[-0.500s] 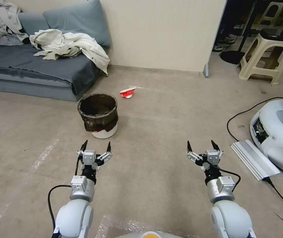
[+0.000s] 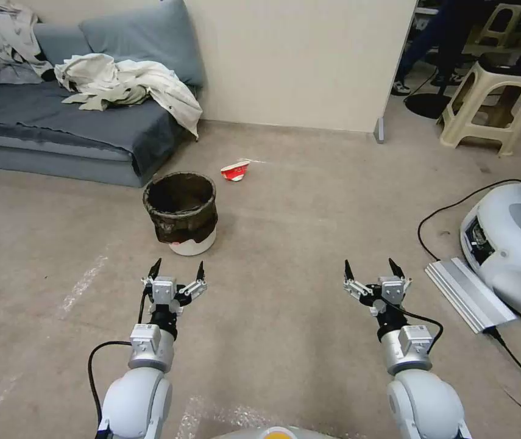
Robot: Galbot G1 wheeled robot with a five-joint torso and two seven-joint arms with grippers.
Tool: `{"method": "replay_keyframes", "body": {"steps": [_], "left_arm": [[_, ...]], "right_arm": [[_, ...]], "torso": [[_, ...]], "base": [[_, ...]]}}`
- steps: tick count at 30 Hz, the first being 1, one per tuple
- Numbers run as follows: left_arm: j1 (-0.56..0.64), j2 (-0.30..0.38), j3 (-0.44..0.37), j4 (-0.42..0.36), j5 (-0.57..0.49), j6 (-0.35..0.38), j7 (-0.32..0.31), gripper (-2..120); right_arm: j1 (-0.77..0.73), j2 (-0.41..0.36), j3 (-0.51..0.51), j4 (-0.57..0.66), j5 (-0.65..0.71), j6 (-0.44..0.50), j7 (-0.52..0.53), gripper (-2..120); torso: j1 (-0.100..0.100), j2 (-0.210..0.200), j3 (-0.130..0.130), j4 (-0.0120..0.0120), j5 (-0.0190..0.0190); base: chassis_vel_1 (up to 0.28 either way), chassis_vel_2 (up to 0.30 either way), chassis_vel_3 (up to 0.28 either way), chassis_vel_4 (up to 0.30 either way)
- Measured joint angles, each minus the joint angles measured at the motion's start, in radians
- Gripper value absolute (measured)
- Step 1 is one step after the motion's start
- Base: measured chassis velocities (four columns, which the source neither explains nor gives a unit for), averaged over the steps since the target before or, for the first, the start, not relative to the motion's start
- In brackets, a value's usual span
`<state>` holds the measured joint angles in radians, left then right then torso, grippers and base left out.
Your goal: Pick up the trash can from the floor.
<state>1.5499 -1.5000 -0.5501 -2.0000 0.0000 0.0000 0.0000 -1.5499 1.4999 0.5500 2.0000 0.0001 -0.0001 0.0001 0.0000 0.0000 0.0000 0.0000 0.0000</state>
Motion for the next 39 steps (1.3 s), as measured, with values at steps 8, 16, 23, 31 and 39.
{"method": "replay_keyframes", "body": {"steps": [8,16,23,31,39], "left_arm": [[0.000,0.000,0.000,0.000,0.000,0.000,0.000,100],[0.000,0.000,0.000,0.000,0.000,0.000,0.000,100],[0.000,0.000,0.000,0.000,0.000,0.000,0.000,100],[0.000,0.000,0.000,0.000,0.000,0.000,0.000,100],[0.044,0.045,-0.059,-0.112,-0.058,0.045,-0.026,100]], "right_arm": [[0.000,0.000,0.000,0.000,0.000,0.000,0.000,100],[0.000,0.000,0.000,0.000,0.000,0.000,0.000,100],[0.000,0.000,0.000,0.000,0.000,0.000,0.000,100],[-0.001,0.000,0.000,0.001,0.000,0.000,0.000,100],[-0.063,0.042,-0.021,0.162,0.008,-0.069,0.055,100]], "torso": [[0.000,0.000,0.000,0.0000,0.0000],[0.000,0.000,0.000,0.0000,0.0000],[0.000,0.000,0.000,0.0000,0.0000],[0.000,0.000,0.000,0.0000,0.0000],[0.000,0.000,0.000,0.0002,-0.0001]], "base": [[0.000,0.000,0.000,0.000],[0.000,0.000,0.000,0.000],[0.000,0.000,0.000,0.000],[0.000,0.000,0.000,0.000],[0.000,0.000,0.000,0.000]]}}
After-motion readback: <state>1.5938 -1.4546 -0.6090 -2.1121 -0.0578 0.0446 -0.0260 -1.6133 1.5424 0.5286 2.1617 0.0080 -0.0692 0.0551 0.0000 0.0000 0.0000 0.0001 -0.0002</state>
